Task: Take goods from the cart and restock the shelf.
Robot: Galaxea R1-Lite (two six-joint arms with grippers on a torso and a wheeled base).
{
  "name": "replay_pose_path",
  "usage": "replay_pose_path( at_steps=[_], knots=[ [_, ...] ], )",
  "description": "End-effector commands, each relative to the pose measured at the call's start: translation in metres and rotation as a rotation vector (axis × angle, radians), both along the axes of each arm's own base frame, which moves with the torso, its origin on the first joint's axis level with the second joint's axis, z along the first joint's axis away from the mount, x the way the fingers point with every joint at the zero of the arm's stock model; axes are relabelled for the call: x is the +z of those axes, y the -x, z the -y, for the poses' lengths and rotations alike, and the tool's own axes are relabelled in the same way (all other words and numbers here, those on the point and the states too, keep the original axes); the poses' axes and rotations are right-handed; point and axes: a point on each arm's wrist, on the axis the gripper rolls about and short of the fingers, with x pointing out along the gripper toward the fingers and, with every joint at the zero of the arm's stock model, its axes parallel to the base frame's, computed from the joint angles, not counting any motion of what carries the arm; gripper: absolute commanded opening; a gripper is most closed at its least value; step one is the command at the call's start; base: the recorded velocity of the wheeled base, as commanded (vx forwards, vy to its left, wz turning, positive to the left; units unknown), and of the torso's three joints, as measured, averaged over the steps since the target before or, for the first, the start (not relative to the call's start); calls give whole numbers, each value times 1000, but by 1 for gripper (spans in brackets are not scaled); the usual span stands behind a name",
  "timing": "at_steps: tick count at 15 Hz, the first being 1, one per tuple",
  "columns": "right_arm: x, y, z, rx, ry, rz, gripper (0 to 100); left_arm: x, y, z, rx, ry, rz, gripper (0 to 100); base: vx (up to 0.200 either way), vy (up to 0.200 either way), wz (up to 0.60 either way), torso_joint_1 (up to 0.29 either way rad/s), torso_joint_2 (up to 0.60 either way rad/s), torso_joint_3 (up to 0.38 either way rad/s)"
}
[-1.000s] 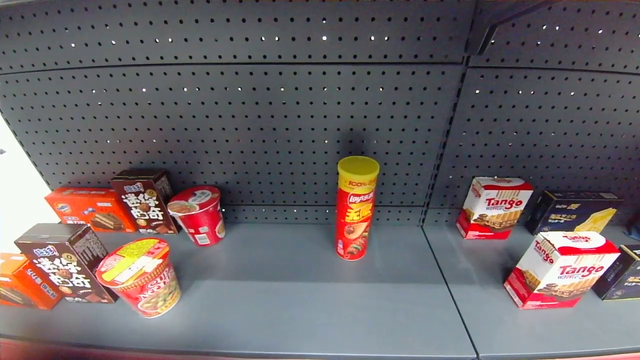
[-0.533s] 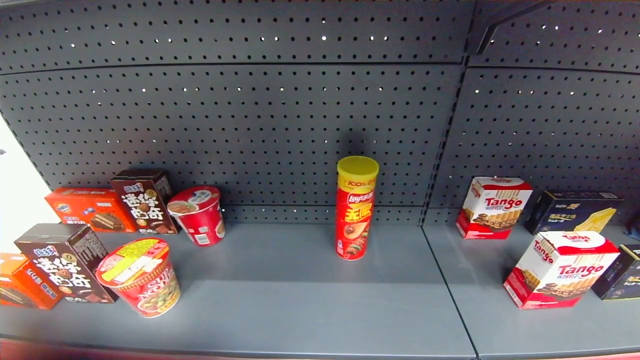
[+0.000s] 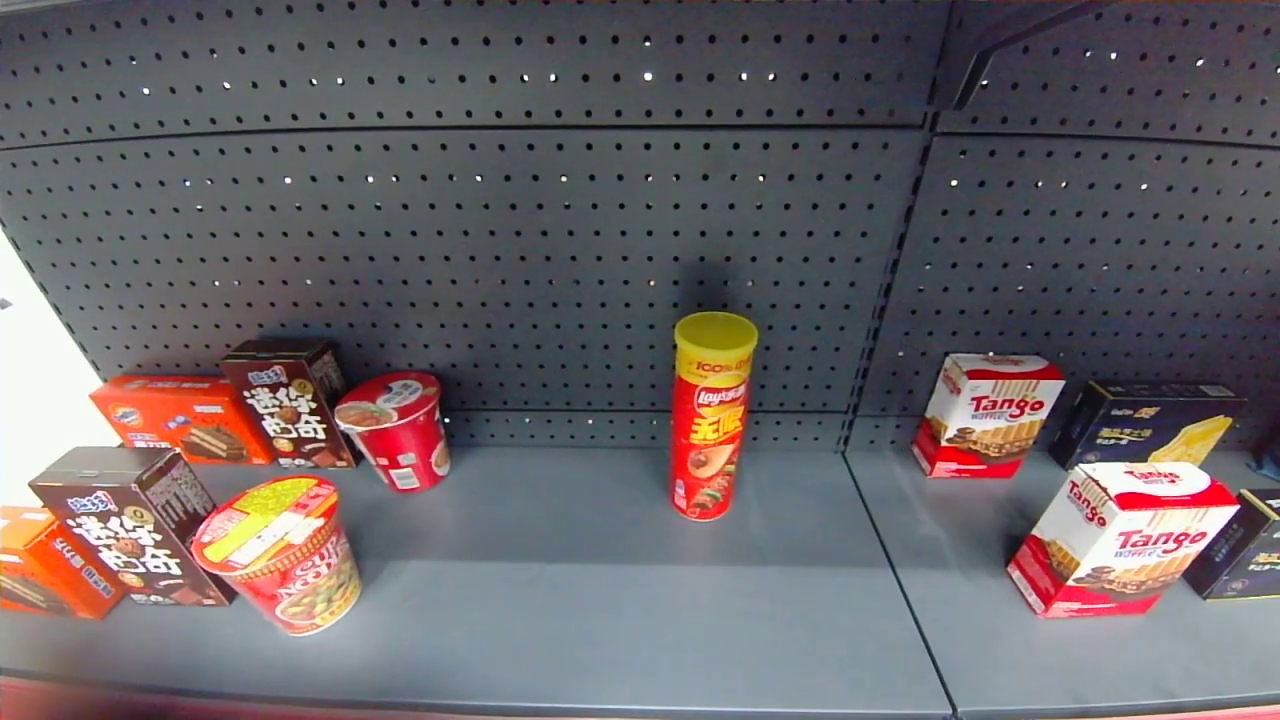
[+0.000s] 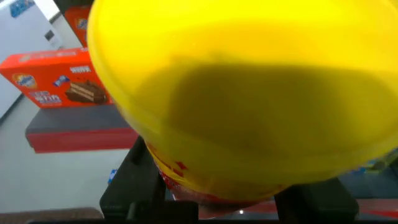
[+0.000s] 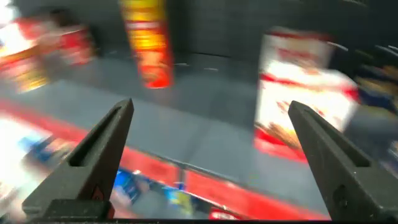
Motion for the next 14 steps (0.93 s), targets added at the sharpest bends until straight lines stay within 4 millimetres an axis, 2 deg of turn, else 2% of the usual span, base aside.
replay_pose_path(
  at_steps=[1,3,6,8,9,10,11,14],
  knots=[
    [24,-37,-12,160,74,-99,100,-2,4,0,-7,2,14,0,0,0,0,0,0,0],
    [37,-53,-21,231,86,-128,100,-7,2,0,-11,4,-5,0,0,0,0,0,0,0],
    [54,-96,-52,368,123,-217,100,-14,2,0,-14,17,-17,0,0,0,0,0,0,0],
    [60,-109,-63,410,122,-214,100,-15,2,0,-12,30,-14,0,0,0,0,0,0,0],
    [63,-124,-73,439,120,-206,100,-15,3,0,-12,53,-10,0,0,0,0,0,0,0],
    [62,-146,-85,445,140,-197,100,-16,4,0,-27,58,-3,0,0,0,0,0,0,0],
    [58,-160,-91,453,174,-189,100,-17,5,-1,-43,59,0,0,0,0,0,0,0,0],
    [51,-191,-107,512,237,-167,100,-17,5,-1,-59,62,1,0,0,0,0,0,0,0]
  ],
)
